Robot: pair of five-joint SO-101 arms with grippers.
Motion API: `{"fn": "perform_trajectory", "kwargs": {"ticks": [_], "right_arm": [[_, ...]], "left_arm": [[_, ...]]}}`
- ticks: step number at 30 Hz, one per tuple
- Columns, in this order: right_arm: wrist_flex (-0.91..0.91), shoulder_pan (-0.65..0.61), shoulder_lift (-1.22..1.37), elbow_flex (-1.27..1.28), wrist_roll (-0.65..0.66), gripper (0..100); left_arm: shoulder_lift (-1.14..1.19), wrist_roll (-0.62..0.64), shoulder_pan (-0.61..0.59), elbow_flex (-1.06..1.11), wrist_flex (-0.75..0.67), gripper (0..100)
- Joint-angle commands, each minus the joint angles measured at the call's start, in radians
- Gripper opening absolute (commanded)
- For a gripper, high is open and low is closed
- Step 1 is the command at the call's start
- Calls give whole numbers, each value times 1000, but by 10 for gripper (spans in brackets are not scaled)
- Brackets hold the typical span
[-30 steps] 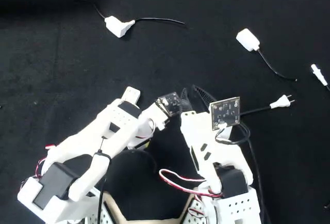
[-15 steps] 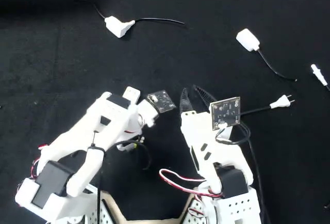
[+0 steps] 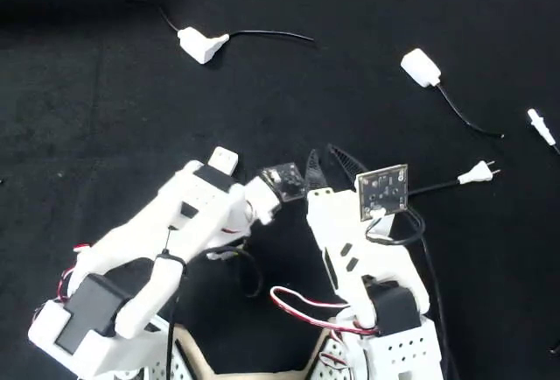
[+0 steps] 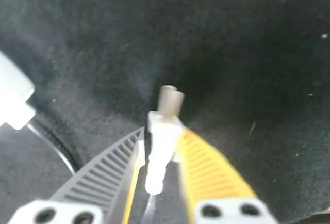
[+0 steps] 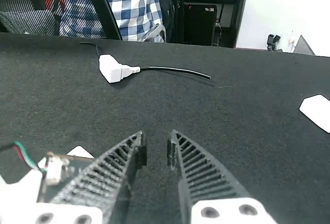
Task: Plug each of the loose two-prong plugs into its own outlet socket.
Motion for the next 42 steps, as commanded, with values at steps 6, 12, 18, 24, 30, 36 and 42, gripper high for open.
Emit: {"fn": "perform_trajectory", "kwargs": {"ticks": [6,12,18,24,30,36,42], "right_arm": [[-25,12,-7,2,-8,89],[-21,41,-7,-15,-6,89],[32,175,-7,-108,-17,89],[77,307,-7,-209,-46,88],[68,364,-7,-243,-43,88],[68,385,-7,-257,-43,88],[38,379,-5,-259,-51,85]], "left_arm": [[-11,-12,4,-15,15,30],[-12,-6,12,-73,-5,30],[-12,-5,31,-239,-101,30],[-12,41,111,-360,-167,30],[-2,146,97,-369,-261,30],[17,160,-8,-340,-292,30],[-61,345,-15,-314,-371,30]]}}
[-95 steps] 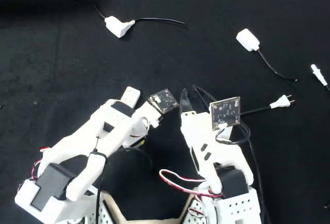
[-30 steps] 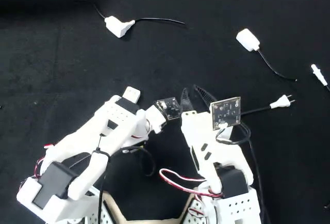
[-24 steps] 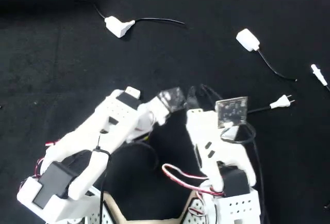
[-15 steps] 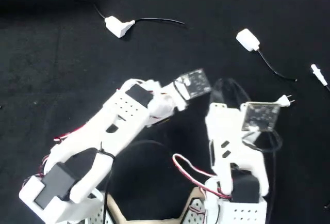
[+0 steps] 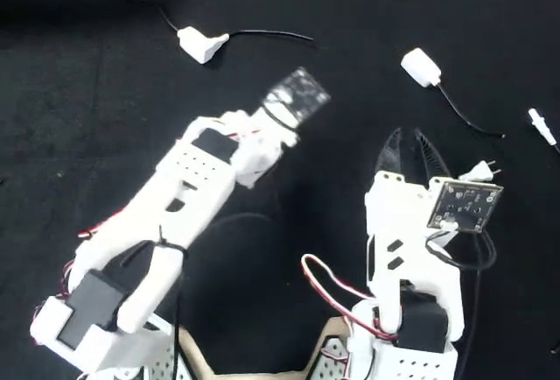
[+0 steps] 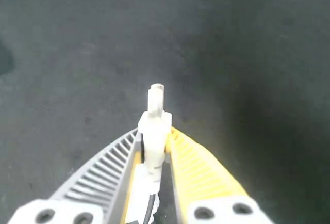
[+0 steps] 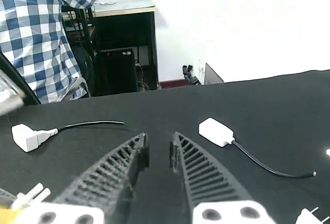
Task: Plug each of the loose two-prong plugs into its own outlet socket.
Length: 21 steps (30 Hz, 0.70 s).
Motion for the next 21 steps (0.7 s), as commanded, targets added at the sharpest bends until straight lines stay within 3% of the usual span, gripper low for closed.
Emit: {"fn": "perform_trajectory", "kwargs": {"ticks": [1,6,8,12,21], "right_arm": [[-29,9,-5,-53,-12,85],[-20,-52,-5,-53,-3,64],[-20,-77,-7,-53,-2,12],[0,-120,-7,-53,17,12],[186,-425,-7,-148,123,12]], "left_arm": [[-114,100,56,28,-75,30],[-353,109,226,252,-244,30],[-457,110,245,369,-328,30],[-655,112,240,561,-459,30],[-853,112,242,728,-482,30]]}}
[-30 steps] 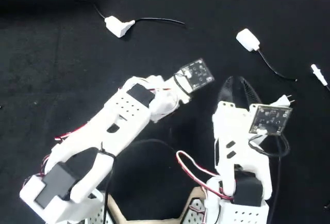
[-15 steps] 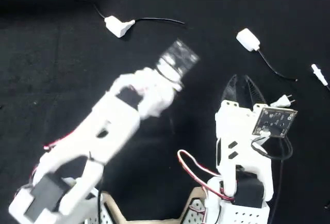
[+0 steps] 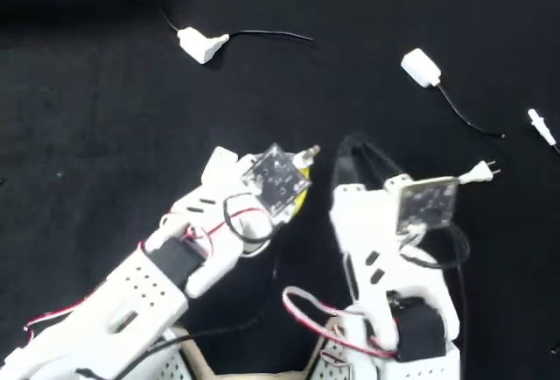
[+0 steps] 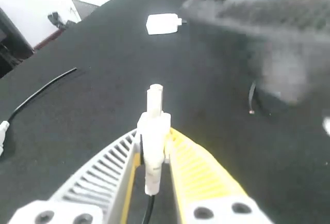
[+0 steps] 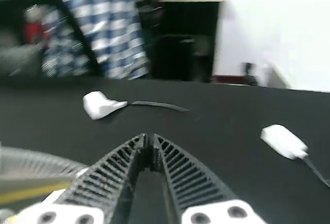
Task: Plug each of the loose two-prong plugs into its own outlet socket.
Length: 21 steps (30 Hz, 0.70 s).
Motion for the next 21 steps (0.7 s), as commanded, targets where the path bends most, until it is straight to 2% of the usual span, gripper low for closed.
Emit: {"fn": "perform_trajectory", "kwargs": {"ticks": [1,16,21], "right_arm": [[44,-112,-4,-68,64,12],[17,-104,-5,-47,77,12],[-55,-112,-31,30,80,12]], "left_arm": [[-49,8,7,21,-25,30],[-81,9,15,36,-23,29],[-216,14,54,33,75,29]]}}
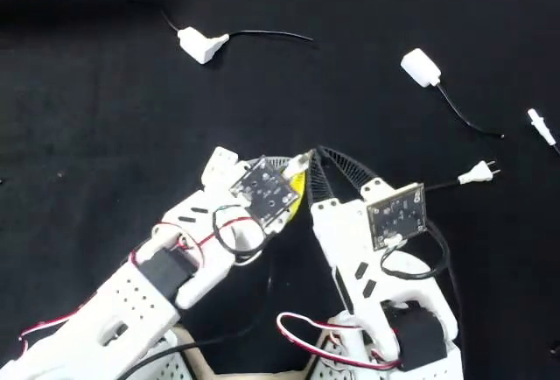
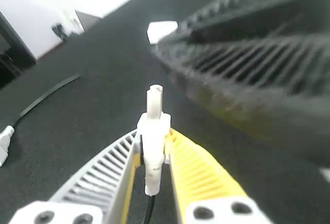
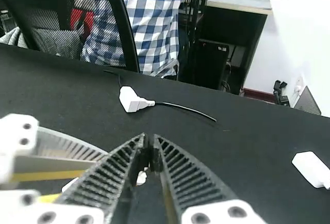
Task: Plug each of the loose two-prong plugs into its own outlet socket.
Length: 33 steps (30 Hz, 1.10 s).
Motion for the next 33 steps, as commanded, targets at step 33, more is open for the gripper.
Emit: {"fn": "perform_trajectory", "kwargs": {"ticks": [33], "right_arm": [[-104,-34,-128,262,34,12]], "left_arm": [[-270,12,53,-54,176,29]]}}
